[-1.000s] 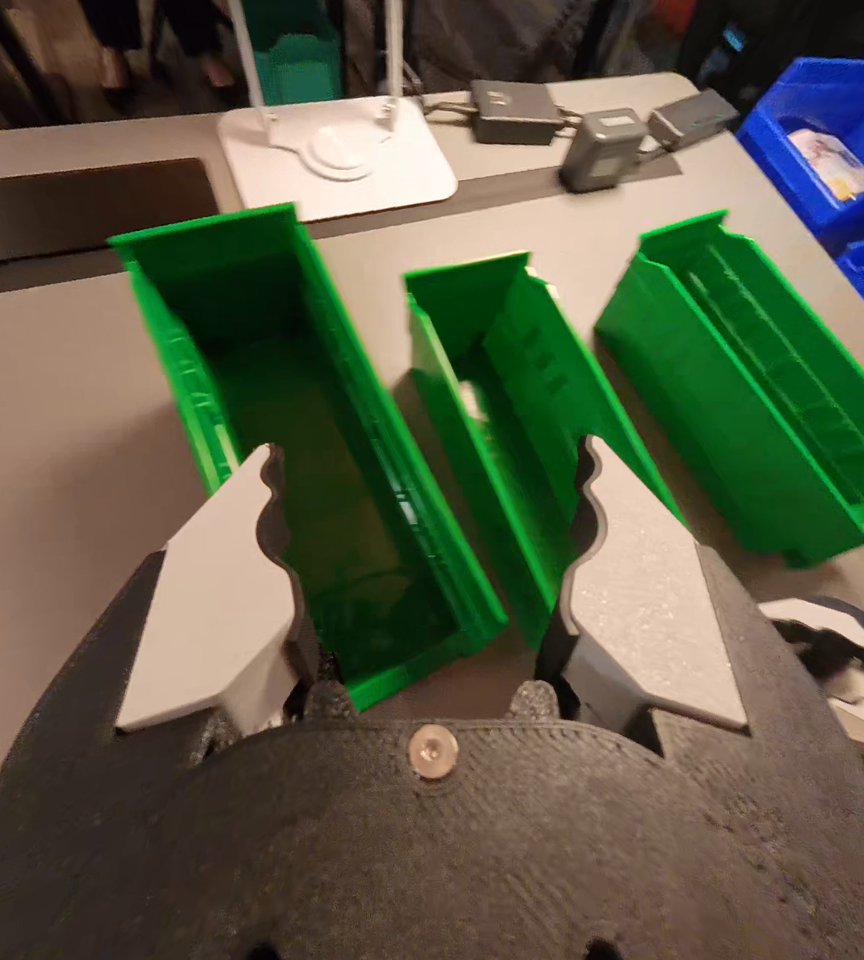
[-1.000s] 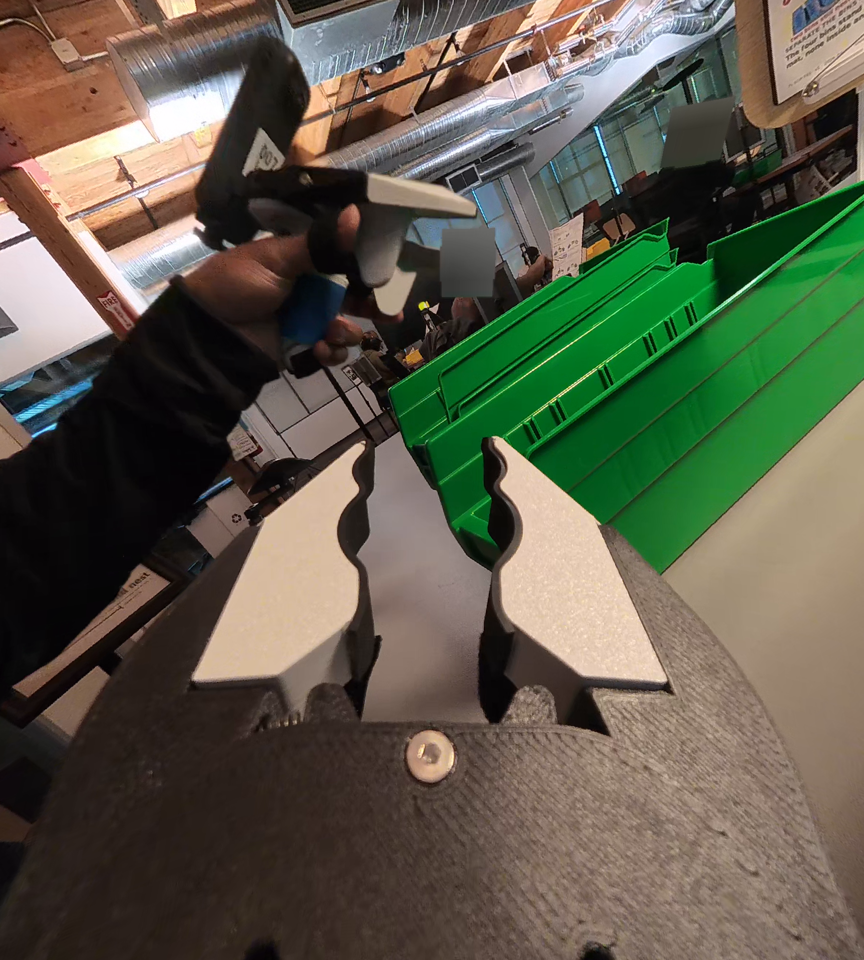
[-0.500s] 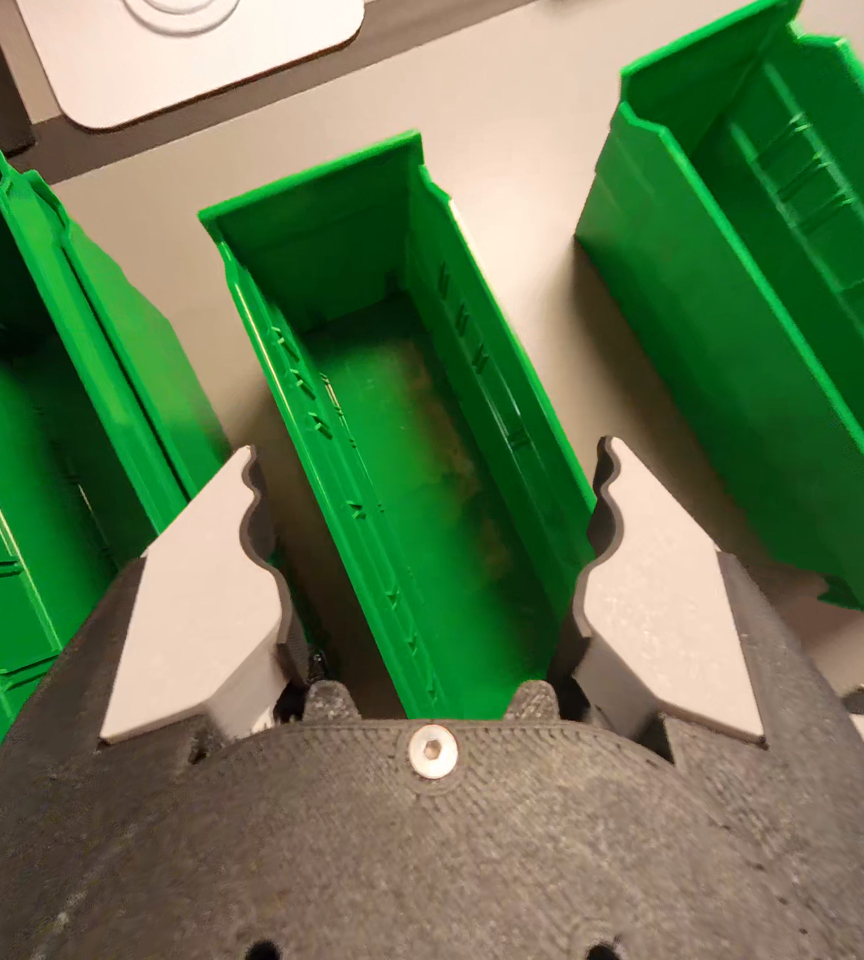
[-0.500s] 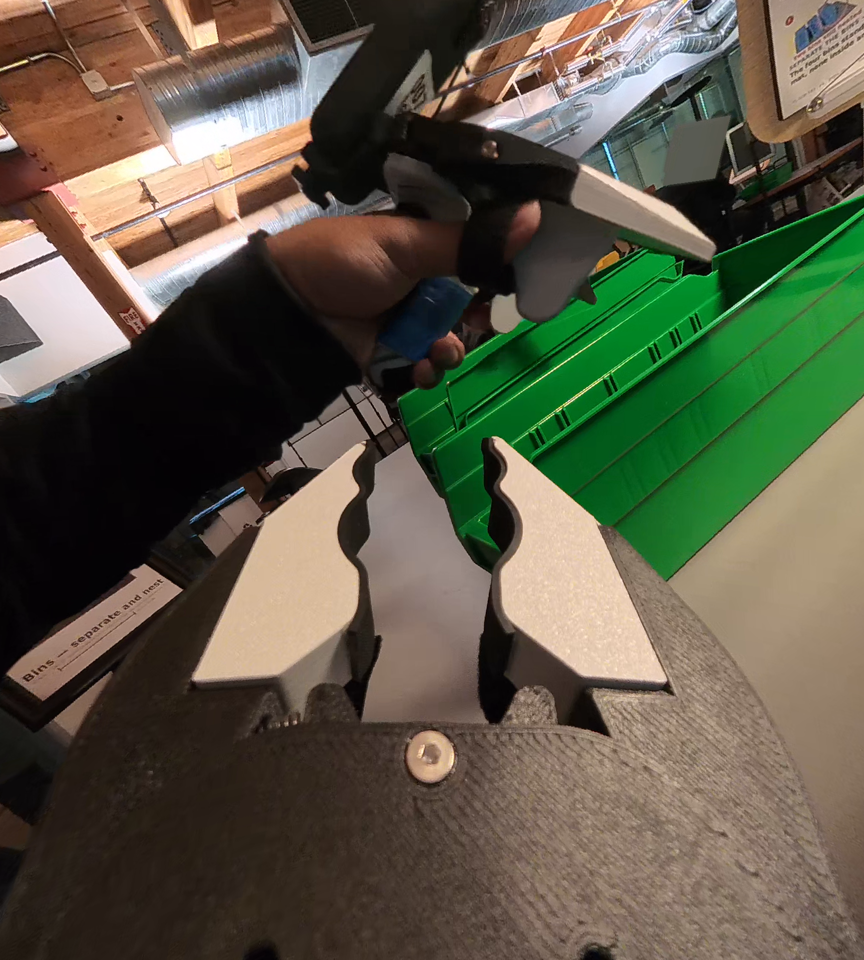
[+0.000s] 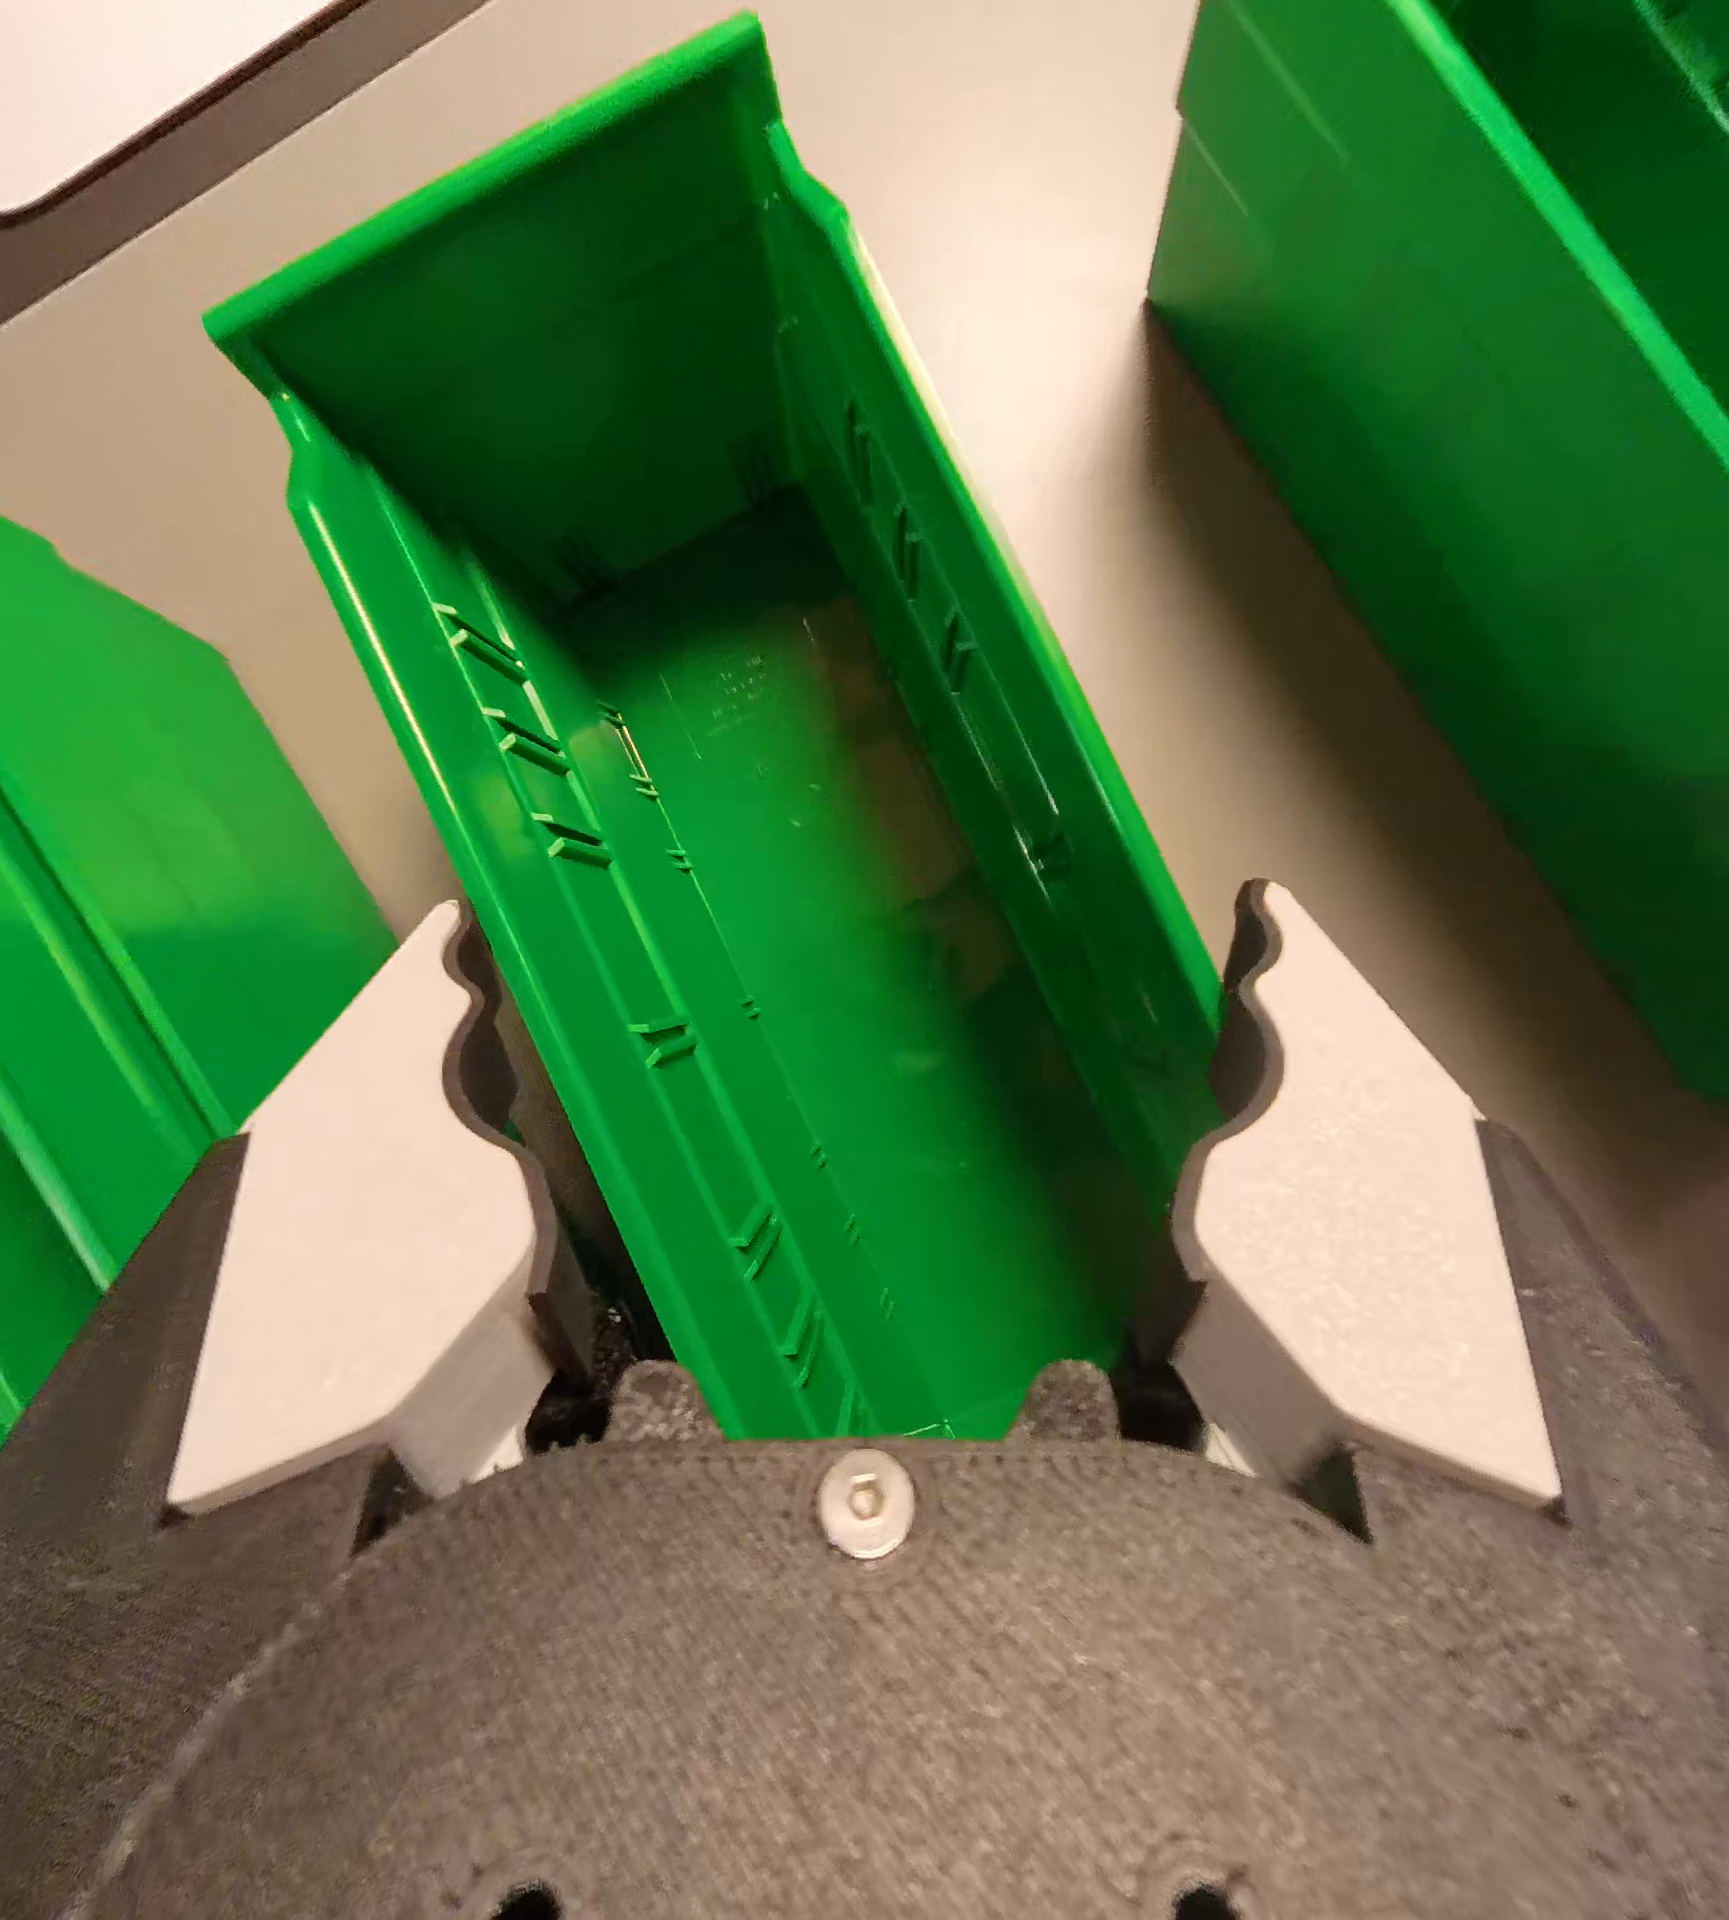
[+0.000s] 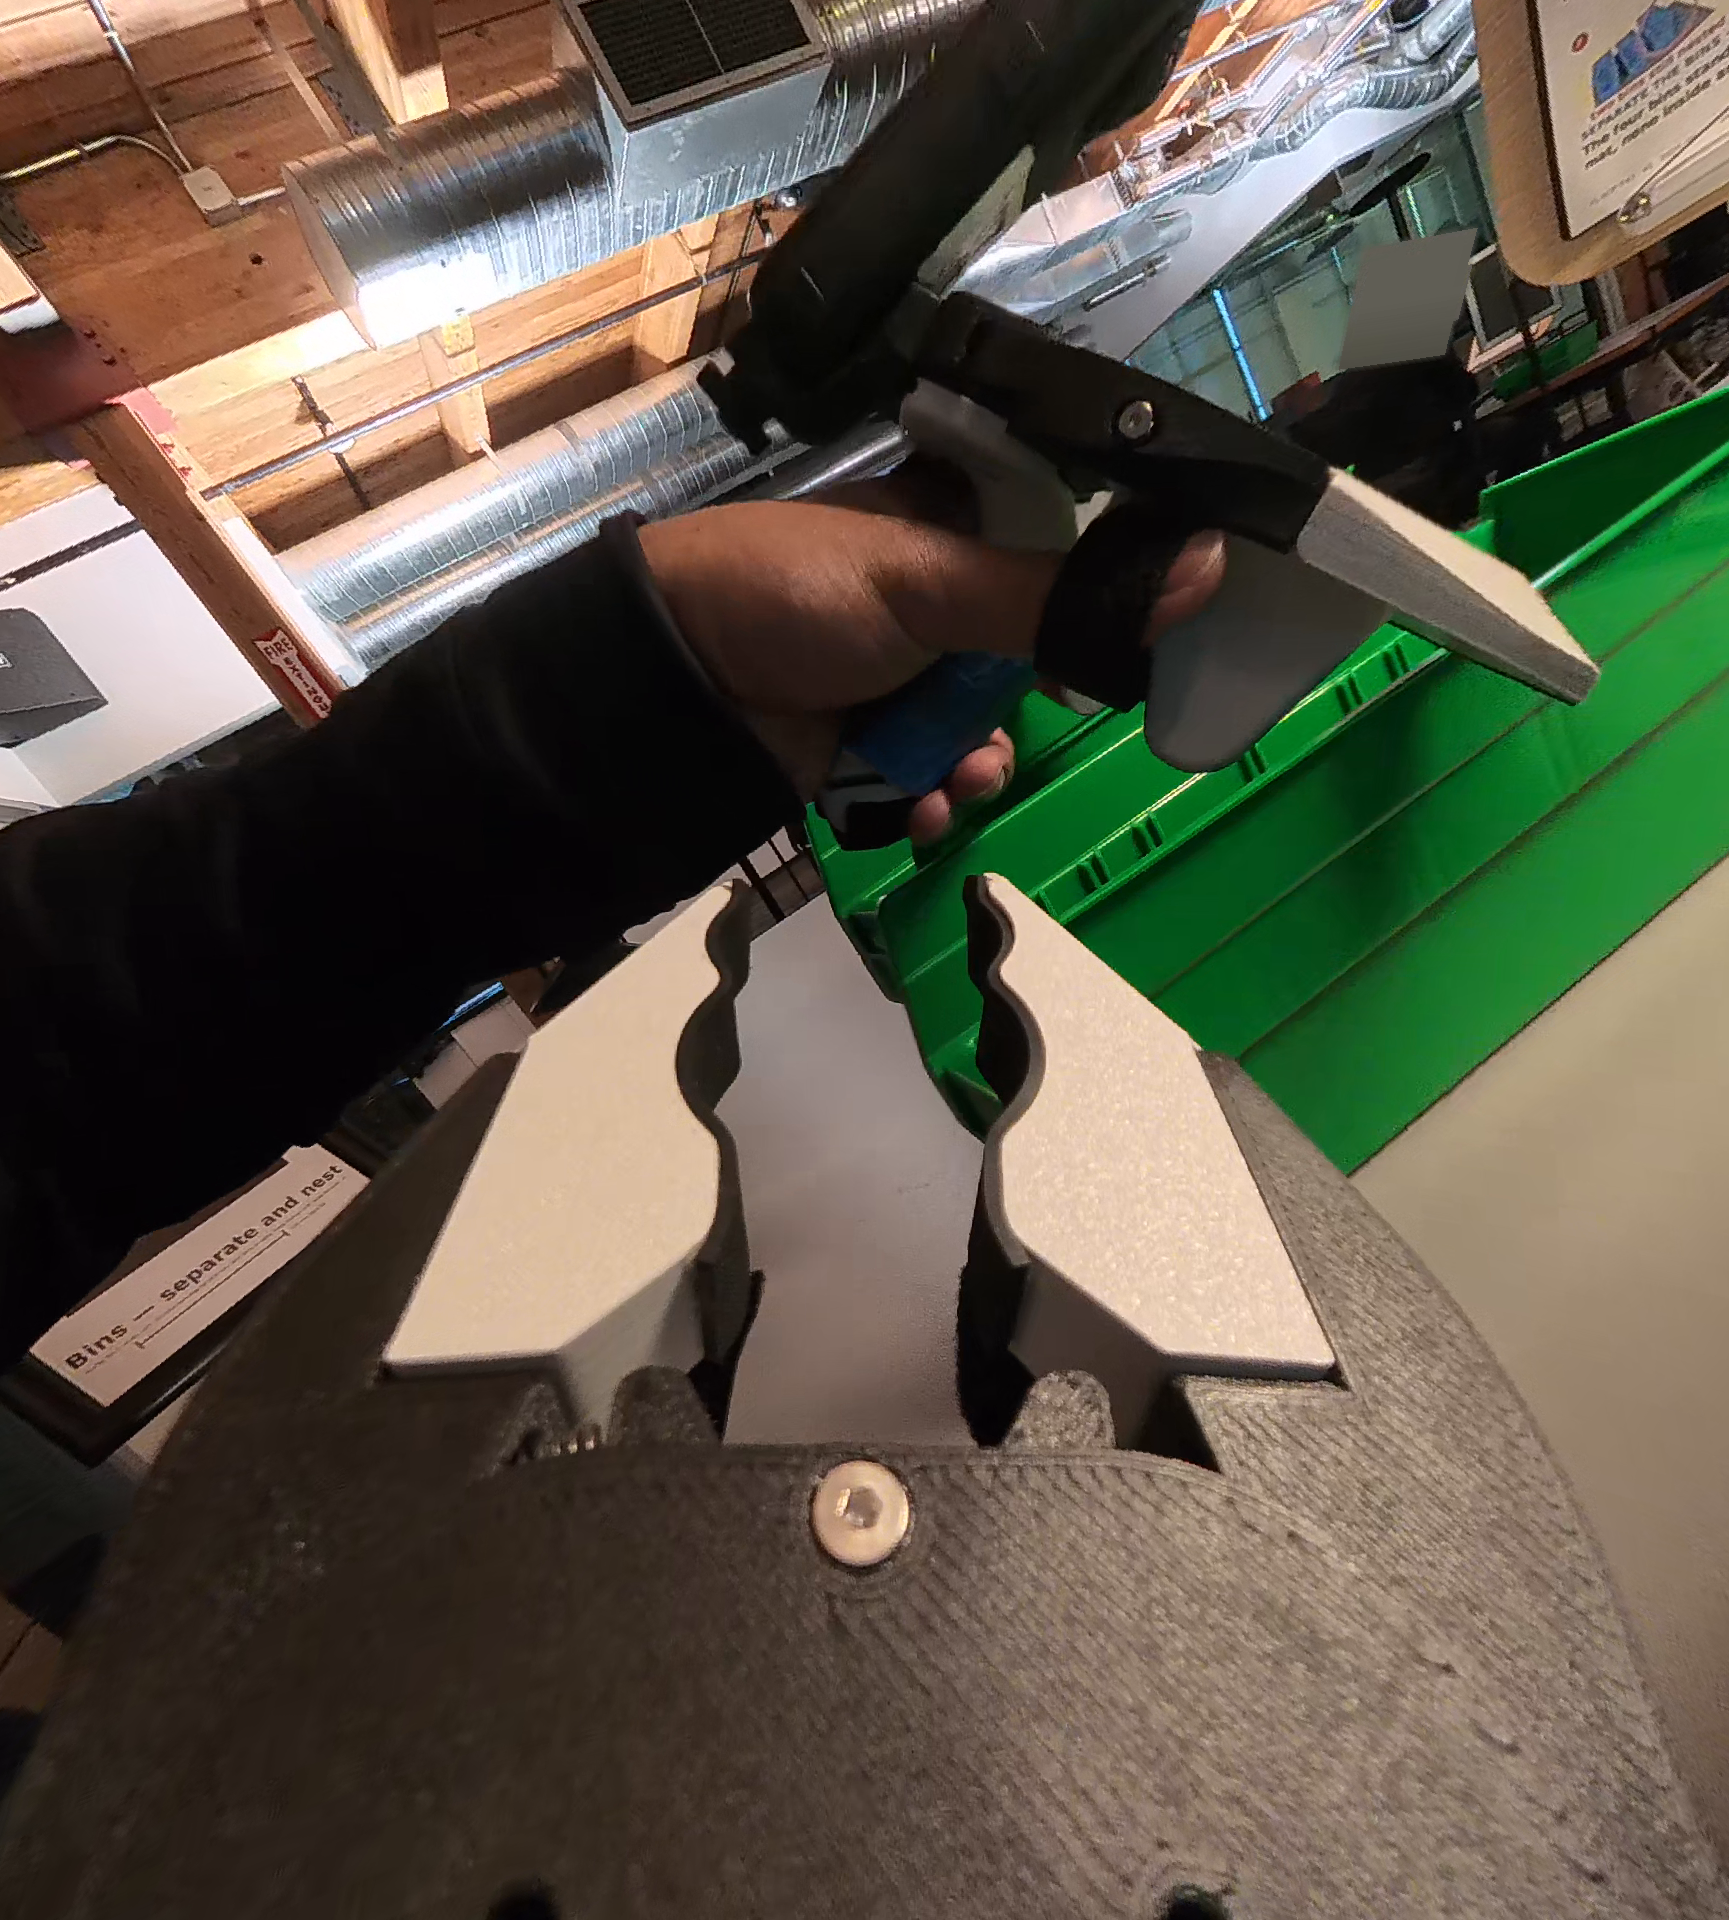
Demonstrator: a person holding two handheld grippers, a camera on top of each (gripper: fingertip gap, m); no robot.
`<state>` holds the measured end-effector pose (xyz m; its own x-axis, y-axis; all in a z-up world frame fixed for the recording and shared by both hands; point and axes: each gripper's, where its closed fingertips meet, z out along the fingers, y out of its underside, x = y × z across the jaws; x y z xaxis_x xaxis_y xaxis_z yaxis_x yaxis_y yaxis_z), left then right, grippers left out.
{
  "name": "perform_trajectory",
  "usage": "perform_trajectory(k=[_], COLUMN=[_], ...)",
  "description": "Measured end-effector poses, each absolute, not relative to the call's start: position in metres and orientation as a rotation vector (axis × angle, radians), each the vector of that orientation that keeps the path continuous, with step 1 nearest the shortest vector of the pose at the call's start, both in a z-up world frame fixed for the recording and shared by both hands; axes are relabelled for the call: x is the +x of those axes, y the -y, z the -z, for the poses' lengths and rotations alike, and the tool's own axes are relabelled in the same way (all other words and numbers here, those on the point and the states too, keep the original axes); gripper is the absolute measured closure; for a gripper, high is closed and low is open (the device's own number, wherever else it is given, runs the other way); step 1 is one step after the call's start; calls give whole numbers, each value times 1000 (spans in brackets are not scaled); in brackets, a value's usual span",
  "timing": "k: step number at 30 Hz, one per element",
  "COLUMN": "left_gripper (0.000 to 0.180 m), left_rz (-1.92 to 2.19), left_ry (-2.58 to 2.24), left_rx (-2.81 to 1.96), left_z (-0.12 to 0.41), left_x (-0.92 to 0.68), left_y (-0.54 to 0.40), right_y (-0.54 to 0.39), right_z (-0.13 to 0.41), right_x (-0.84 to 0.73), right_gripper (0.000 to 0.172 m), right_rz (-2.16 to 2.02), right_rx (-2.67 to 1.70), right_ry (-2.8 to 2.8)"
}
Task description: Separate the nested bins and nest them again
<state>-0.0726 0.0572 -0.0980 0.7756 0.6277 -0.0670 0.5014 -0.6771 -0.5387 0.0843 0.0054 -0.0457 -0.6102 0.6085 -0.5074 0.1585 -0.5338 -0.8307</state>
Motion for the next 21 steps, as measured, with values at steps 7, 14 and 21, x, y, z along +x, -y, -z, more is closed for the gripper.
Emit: perform_trajectory(k=[7, 14, 21], left_gripper=[44, 43, 52], left_rz=[-307, -361, -409], left_ry=[829, 836, 798], left_rx=[-2507, -2526, -2527], left_z=[100, 103, 102], left_x=[-68, -59, -66], left_y=[-63, -58, -62], right_y=[-6, -5, -6], right_z=[45, 46, 45], right_x=[85, 84, 85], right_gripper=[129, 129, 129], right_rz=[-2214, -2216, -2219], right_rx=[-1191, -1197, -1192], right_ry=[1321, 1324, 1319])
